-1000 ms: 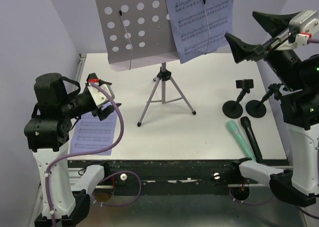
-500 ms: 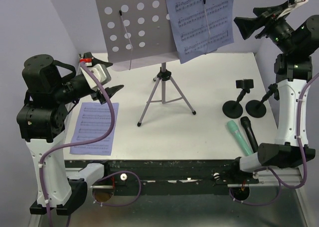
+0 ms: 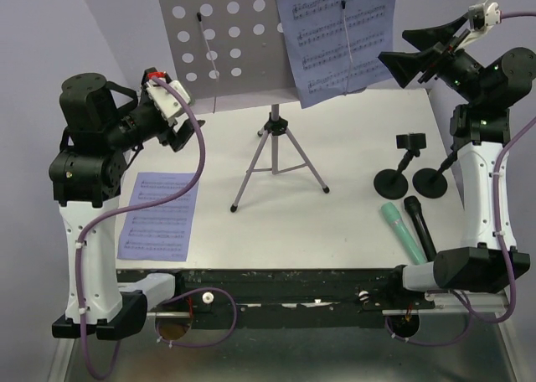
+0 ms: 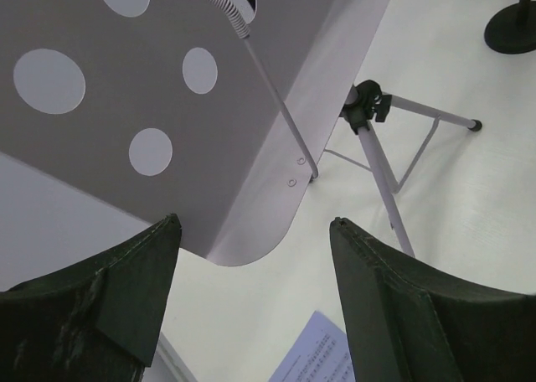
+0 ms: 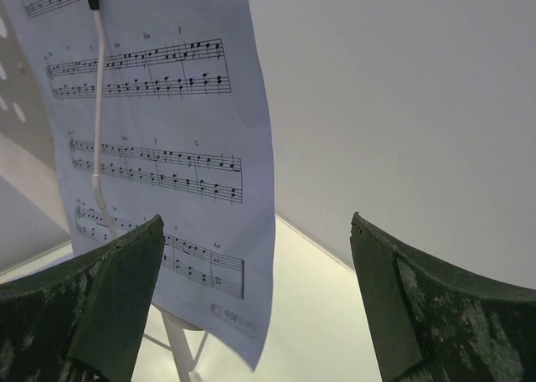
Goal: Pack up the instrument practice props
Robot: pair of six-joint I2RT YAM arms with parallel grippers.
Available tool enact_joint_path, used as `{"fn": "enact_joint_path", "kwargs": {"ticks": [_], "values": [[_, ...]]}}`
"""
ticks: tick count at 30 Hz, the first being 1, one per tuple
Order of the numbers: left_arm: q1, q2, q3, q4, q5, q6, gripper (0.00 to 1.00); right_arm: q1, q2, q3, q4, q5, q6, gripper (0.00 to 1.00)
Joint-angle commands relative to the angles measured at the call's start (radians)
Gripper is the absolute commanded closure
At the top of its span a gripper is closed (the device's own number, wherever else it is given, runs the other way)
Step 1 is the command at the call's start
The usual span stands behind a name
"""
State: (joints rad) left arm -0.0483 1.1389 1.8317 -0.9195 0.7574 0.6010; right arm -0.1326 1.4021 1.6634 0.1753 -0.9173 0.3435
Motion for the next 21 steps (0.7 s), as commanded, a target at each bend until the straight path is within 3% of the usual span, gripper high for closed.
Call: {"fn": "enact_joint_path", "kwargs": {"ticks": [1,8,18,21], "values": [[-0.004,0.019,-0.011,0.097,-0.122,-0.018,0.18,-0.002,-0.067,-0.069,0.076,-0.057,0.038,0.02],[0.002,0.038,-0.006,0.153,-0.188,-0.018,0.17,-0.002,-0.141,-0.152,0.084,-0.075,0.038,0.02],[0.019,-0.031,0.155,-0.053,-0.129,0.028,0.03,-0.005,-0.147,-0.128,-0.04,-0.058,-0.06,0.02],[0.021,-0.018,0.227,-0.097,-0.023,-0.007,0.01,-0.004,-0.117,-0.091,-0.051,-0.066,-0.08,0.02]]}}
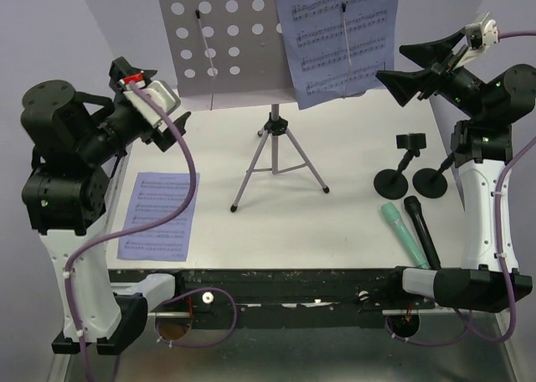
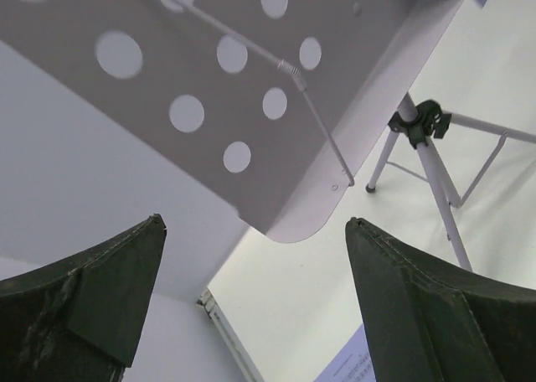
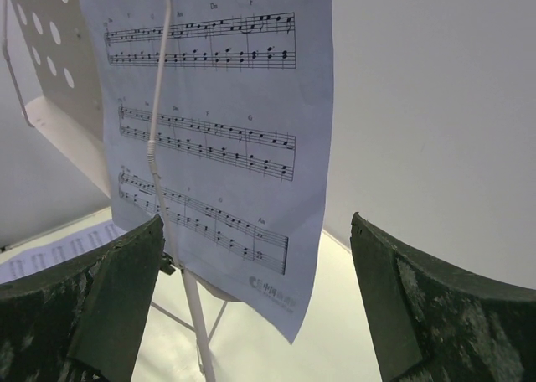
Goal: Pack up the instrument practice props
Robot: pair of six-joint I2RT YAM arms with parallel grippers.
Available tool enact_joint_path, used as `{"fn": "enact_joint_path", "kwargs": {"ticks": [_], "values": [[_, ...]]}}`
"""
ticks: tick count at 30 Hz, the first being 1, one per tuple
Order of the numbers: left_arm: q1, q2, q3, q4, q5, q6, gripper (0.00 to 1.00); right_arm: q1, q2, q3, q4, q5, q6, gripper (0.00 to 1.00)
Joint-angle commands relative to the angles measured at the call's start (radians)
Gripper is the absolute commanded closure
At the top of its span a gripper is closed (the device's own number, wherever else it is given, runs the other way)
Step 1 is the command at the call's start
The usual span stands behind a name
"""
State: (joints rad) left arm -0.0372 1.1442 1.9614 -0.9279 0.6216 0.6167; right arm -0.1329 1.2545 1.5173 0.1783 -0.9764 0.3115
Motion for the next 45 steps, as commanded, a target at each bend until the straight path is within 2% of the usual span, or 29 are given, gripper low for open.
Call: {"fn": "enact_joint_path", "kwargs": {"ticks": [1,2,5,7,10,16,19,23,24,27,35,38,41,45], "values": [[0.01,-0.014,0.108,-0.08,0.188,-0.064,0.01,-0.004,0.046,0.078,-0.056,-0.019,-0.048,0.02],[0.008,-0.003,0.108,-0.045,0.26,-0.133,0.02,-0.005,0.071,0.105,-0.06,-0.039,-0.043,0.02],[0.007,0.031,0.03,0.15,0.42,-0.477,0.05,-0.004,0.14,0.205,-0.109,-0.112,-0.04,0.03],[-0.051,0.055,-0.021,0.218,0.458,-0.552,0.06,-0.004,0.167,0.259,-0.144,-0.169,-0.048,0.05],[-0.192,0.094,-0.029,0.264,0.417,-0.515,0.06,-0.002,0.178,0.284,-0.166,-0.229,-0.058,0.12],[-0.338,0.265,0.109,0.394,0.35,-0.597,0.06,-0.004,0.158,0.228,-0.068,-0.258,0.041,0.23],[-0.395,0.343,0.183,0.457,0.305,-0.663,0.06,-0.004,0.145,0.21,-0.049,-0.269,0.061,0.33],[-0.481,0.443,0.277,0.491,0.317,-0.676,0.06,-0.002,0.123,0.187,-0.027,-0.285,0.084,0.46],[-0.524,0.48,0.312,0.495,0.314,-0.681,0.06,-0.002,0.106,0.167,-0.016,-0.289,0.095,0.52],[-0.547,0.491,0.312,0.488,0.29,-0.681,0.06,-0.002,0.099,0.156,-0.007,-0.291,0.098,0.61],[-0.595,0.558,0.361,0.52,0.207,-0.703,0.06,0.003,0.134,0.158,0.121,-0.266,0.219,0.63],[-0.627,0.598,0.413,0.52,0.114,-0.707,0.06,0.004,0.143,0.162,0.102,-0.248,0.215,0.75],[-0.67,0.638,0.479,0.495,0.037,-0.67,0.06,0.004,0.14,0.155,0.105,-0.232,0.216,0.77],[-0.701,0.655,0.493,0.475,-0.1,-0.649,0.06,0.007,0.14,0.155,0.109,-0.232,0.216,0.77]]}}
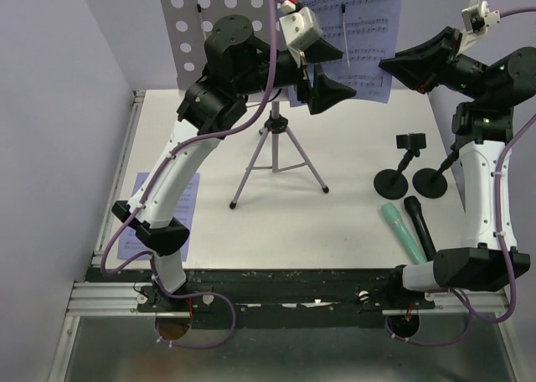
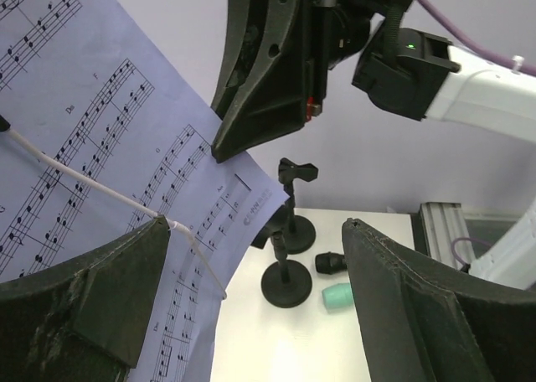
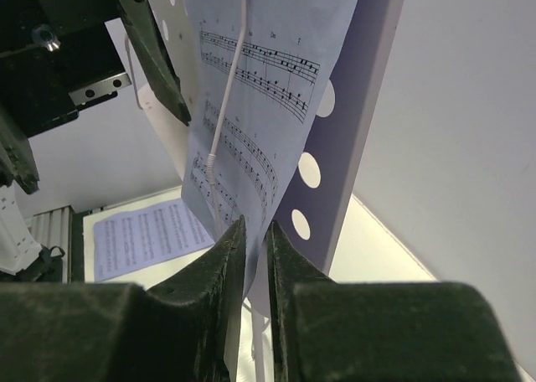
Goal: Pack up the instrument practice props
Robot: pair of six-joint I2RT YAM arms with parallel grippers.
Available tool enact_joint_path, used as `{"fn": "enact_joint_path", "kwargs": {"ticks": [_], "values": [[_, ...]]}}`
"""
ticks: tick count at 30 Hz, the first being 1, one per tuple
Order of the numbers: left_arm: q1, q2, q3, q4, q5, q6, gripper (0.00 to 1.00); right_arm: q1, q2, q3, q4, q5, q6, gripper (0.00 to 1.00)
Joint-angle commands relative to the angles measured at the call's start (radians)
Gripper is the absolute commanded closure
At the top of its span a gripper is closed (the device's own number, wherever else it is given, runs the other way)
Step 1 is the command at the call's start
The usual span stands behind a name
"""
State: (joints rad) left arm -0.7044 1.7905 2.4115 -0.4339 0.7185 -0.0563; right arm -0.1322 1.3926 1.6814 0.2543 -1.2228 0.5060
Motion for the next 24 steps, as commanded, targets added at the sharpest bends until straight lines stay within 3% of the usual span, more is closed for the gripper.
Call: {"fn": "enact_joint_path", "kwargs": {"ticks": [1,7,10,11,24], "values": [[-0.036,0.012,0.043,-0.023,-0.221,0.024,0.06,0.008,0.003,-0.008,0.031,0.013,0.017,0.77],[-0.05,0.021,0.044,-0.032,-0.286,0.041,0.06,0.014,-0.001,-0.022,0.037,0.014,0.028,0.79],[-0.058,0.035,0.05,-0.025,-0.281,0.041,0.06,0.025,0.002,-0.026,0.036,0.025,0.032,0.98],[-0.06,0.041,0.055,-0.025,-0.275,0.041,0.05,0.026,0.0,-0.029,0.034,0.031,0.029,0.99],[-0.066,0.093,0.078,0.07,-0.145,0.029,0.05,0.032,-0.02,-0.058,0.001,0.075,0.019,1.0]]}}
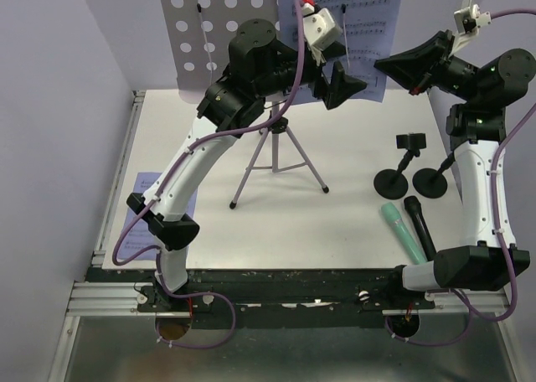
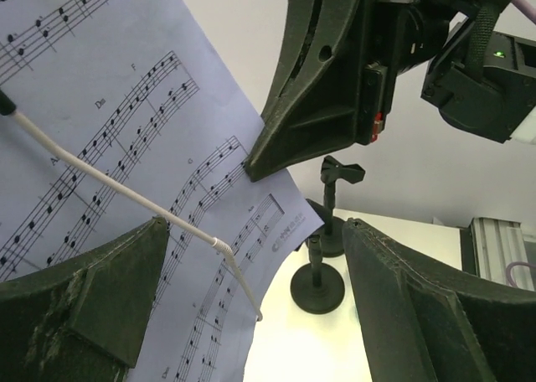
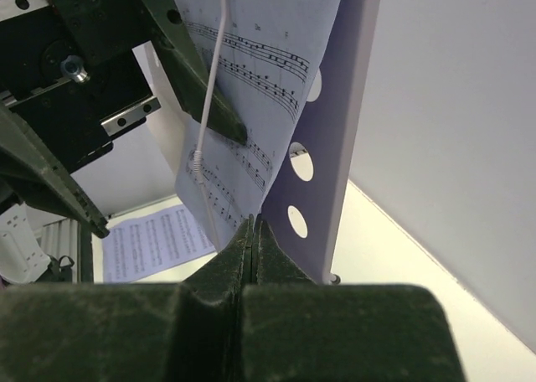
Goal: Pack up the instrument practice props
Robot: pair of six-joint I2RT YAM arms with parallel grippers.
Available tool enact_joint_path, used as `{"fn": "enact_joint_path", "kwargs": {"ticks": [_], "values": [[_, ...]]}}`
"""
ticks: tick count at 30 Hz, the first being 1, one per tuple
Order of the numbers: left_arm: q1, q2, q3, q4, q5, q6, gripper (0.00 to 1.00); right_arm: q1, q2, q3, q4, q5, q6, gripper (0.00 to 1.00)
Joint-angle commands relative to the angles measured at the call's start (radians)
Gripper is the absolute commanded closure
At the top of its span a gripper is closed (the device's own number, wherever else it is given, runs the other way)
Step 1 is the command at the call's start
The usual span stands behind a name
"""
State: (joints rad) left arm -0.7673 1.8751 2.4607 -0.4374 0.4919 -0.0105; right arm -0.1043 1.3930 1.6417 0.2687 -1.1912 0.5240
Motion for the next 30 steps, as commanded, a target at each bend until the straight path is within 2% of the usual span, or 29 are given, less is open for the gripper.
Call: {"fn": "enact_joint_path", "kwargs": {"ticks": [1,6,11,19,26,30], "values": [[-0.001,0.009,0.029,0.098,0.1,-0.028,0.05,0.003,-0.025,-0.02,-0.029,0.057,-0.01,1.0],[-0.001,-0.005,0.032,0.178,0.135,-0.033,0.05,0.005,-0.035,0.009,-0.074,0.09,-0.067,1.0],[0.005,-0.022,0.03,0.174,0.091,0.006,0.05,-0.029,-0.089,0.078,-0.167,0.205,-0.174,1.0],[0.017,-0.042,0.004,0.167,0.047,0.047,0.05,-0.1,-0.209,0.115,-0.201,0.534,-0.314,1.0],[0.034,-0.089,-0.049,0.174,0.045,0.072,0.01,-0.166,-0.353,0.003,-0.213,0.823,-0.384,1.0],[0.04,-0.143,-0.083,0.131,0.044,0.11,0.01,-0.166,-0.446,-0.066,-0.305,0.993,-0.453,1.0]]}}
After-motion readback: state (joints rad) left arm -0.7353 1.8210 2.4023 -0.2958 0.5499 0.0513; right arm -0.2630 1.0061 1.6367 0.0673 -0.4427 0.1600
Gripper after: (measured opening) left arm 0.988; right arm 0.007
